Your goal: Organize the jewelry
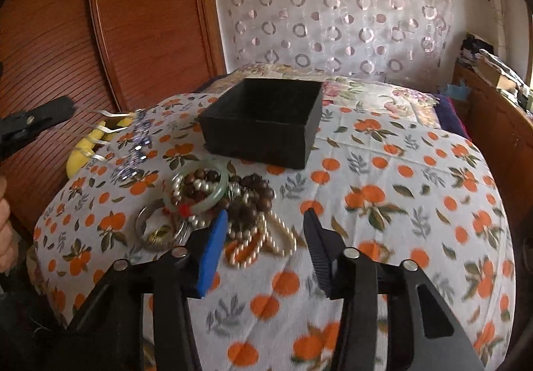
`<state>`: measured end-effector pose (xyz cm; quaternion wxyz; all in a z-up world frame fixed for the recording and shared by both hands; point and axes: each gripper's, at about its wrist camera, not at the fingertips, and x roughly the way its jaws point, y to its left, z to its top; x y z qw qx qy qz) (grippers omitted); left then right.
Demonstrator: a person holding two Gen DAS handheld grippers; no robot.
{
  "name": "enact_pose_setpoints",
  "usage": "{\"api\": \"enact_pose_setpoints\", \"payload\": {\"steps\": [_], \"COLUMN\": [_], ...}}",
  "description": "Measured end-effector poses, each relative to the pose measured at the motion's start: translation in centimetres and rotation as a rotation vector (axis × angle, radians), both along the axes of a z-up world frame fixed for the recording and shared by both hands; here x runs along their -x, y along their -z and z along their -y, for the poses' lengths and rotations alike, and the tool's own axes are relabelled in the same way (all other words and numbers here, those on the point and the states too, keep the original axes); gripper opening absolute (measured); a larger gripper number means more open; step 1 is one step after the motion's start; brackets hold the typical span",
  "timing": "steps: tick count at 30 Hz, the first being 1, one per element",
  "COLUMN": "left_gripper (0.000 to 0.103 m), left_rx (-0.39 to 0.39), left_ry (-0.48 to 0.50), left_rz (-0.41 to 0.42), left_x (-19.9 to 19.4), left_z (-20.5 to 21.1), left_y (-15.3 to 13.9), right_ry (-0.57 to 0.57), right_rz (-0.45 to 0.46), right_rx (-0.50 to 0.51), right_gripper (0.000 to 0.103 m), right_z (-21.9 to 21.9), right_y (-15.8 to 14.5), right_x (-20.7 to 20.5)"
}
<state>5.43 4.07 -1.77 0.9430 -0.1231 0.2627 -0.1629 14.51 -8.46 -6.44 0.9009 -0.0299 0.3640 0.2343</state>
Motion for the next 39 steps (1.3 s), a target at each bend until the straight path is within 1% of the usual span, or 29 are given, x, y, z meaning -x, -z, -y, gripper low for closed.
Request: {"api": "enact_pose_setpoints", "payload": {"steps": [1,3,5,8,10,12,13,14,15,16,18,20,23,26,31,35,39], "left_gripper": [0.001,0.001,0.001,0.001,0.001,0.001,0.001,0.001,0.001,0.001,0.001,0.001,0.001,0.001,0.001,0.001,0.001], "left_rx": [0.004,0.004,0.006,0.006,0.007,0.008,0.008,0.007,0.006,0.005,0.006,0.004,0.006,0.005,0.007,0.008,0.010], "left_ry": [-0.003,-0.009,-0.010,-0.010,-0.009,-0.010,-0.011,-0.011,-0.011,-0.012,-0.010,-0.013,-0.014,-0.013,-0.013,-0.008,-0.002], "left_rz": [-0.001,0.002,0.004,0.005,0.004,0.006,0.005,0.005,0.006,0.007,0.008,0.007,0.007,0.009,0.009,0.016,0.022], "left_x": [-0.1,0.0,0.1,0.1,0.1,0.1,0.1,0.1,0.1,0.1,0.2,0.2,0.2,0.2,0.2,0.3,0.0], "left_z": [-0.2,-0.5,-0.6,-0.8,-0.9,-0.9,-0.8,-0.8,-0.8,-0.8,-0.9,-0.9,-1.0,-1.0,-1.1,-1.0,-0.3], "left_y": [0.0,0.1,0.1,0.0,0.0,0.0,0.0,0.0,0.0,0.0,0.0,0.0,0.0,0.0,0.0,-0.3,-0.7], "right_ry": [0.001,0.009,0.012,0.003,-0.005,-0.016,-0.021,-0.025,-0.028,-0.036,-0.052,-0.065,-0.075,-0.080,-0.088,-0.087,-0.079], "right_rz": [-0.014,-0.042,-0.065,-0.126,-0.177,-0.208,-0.222,-0.232,-0.240,-0.245,-0.231,-0.191,-0.136,-0.061,0.019,0.088,0.119], "right_rx": [0.000,0.004,-0.001,-0.018,-0.034,-0.042,-0.047,-0.057,-0.067,-0.078,-0.077,-0.069,-0.083,-0.074,-0.110,-0.107,-0.085], "right_gripper": [0.042,0.037,0.035,0.035,0.034,0.033,0.031,0.026,0.016,0.015,0.015,0.015,0.015,0.015,0.015,0.015,0.015], "right_z": [-0.1,-0.4,-0.5,-0.7,-0.8,-1.0,-1.1,-1.1,-1.1,-1.1,-1.3,-1.5,-1.3,-1.3,-0.5,0.1,0.9], "right_y": [0.2,0.5,0.7,1.3,1.9,2.4,2.6,2.6,2.7,2.6,2.4,1.5,-0.3,-2.9,-6.7,-9.4,-10.6], "right_x": [-0.8,-2.5,-3.9,-5.5,-6.4,-6.7,-6.8,-6.7,-6.7,-6.6,-6.3,-5.7,-5.0,-4.2,-3.3,-2.5,-2.2]}}
